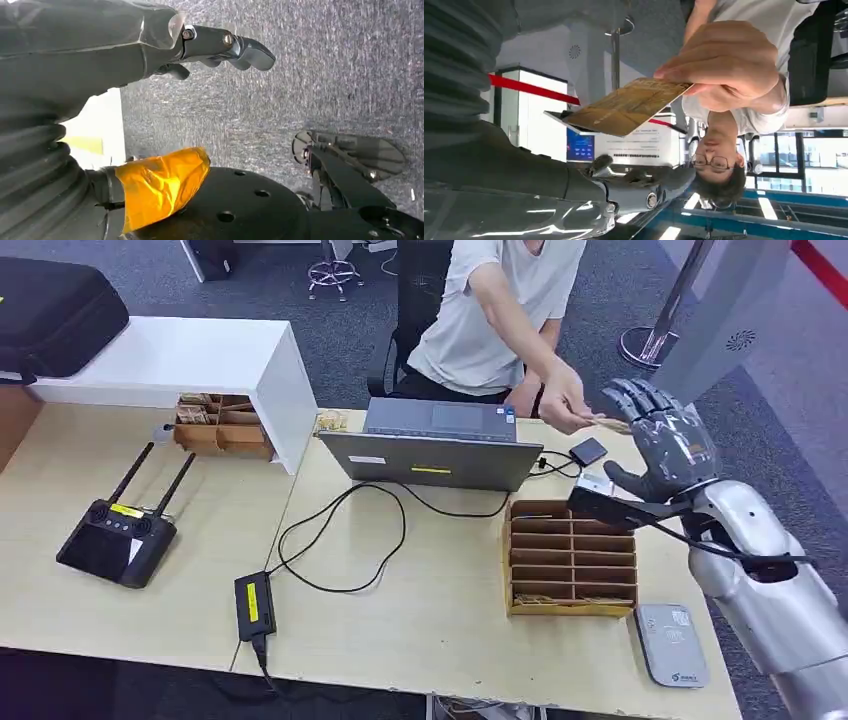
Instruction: Pass the card to the sensor for recognition and then transmit it.
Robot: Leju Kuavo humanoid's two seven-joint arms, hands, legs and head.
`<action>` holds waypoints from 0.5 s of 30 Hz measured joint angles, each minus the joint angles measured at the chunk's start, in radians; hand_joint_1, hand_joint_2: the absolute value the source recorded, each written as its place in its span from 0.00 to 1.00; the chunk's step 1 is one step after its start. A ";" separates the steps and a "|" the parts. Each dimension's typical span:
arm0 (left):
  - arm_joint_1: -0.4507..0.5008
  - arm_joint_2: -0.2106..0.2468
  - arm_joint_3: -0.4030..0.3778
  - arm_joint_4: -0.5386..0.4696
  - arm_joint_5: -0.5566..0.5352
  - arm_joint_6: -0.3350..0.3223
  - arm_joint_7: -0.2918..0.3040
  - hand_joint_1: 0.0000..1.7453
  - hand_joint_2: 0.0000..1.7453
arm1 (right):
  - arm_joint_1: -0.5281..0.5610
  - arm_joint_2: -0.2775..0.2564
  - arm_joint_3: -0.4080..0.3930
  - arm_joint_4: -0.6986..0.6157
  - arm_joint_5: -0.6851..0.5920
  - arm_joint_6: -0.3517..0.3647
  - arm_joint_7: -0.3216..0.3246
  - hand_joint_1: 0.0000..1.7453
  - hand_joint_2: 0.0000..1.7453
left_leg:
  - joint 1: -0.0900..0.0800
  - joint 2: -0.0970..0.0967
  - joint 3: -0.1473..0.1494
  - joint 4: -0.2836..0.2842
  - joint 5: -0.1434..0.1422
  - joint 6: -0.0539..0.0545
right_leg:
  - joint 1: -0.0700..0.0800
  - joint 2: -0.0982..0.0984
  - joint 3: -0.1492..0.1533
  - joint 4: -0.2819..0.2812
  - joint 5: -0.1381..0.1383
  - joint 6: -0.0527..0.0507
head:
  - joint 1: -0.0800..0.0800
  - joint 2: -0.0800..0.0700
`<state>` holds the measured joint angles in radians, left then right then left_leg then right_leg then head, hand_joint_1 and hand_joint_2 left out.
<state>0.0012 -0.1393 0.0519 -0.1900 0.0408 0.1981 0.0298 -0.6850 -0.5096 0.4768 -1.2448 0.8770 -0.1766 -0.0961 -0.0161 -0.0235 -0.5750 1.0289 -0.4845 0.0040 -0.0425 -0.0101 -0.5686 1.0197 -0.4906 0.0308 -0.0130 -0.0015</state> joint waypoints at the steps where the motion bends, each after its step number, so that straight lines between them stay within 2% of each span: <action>1: 0.000 0.003 0.000 0.000 0.007 -0.012 0.000 0.00 1.00 | 0.000 0.000 0.000 0.000 -0.001 0.000 -0.002 1.00 1.00 | 0.000 0.000 0.000 0.000 0.000 0.000 | 0.000 0.000 0.000 0.000 0.000 0.000 | -0.001 0.000; 9: 0.006 0.012 0.028 0.000 0.055 -0.092 -0.004 0.00 1.00 | 0.005 0.002 -0.001 -0.005 -0.016 -0.001 -0.007 1.00 1.00 | 0.000 -0.001 0.000 0.000 0.000 0.000 | 0.000 0.000 0.000 0.000 0.000 0.000 | 0.000 0.000; 15: 0.016 0.016 0.052 0.000 0.071 -0.129 -0.040 0.00 1.00 | 0.025 0.001 -0.004 -0.016 -0.023 -0.002 -0.004 1.00 1.00 | 0.000 -0.001 0.000 0.001 0.000 0.000 | 0.000 0.000 0.000 0.000 0.000 0.000 | 0.000 0.000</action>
<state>0.0171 -0.1228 0.1034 -0.1900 0.1122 0.0694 -0.0103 -0.6602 -0.5089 0.4730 -1.2612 0.8545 -0.1781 -0.1003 -0.0162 -0.0244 -0.5749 1.0295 -0.4845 0.0040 -0.0427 -0.0101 -0.5688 1.0194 -0.4906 0.0309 -0.0134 -0.0015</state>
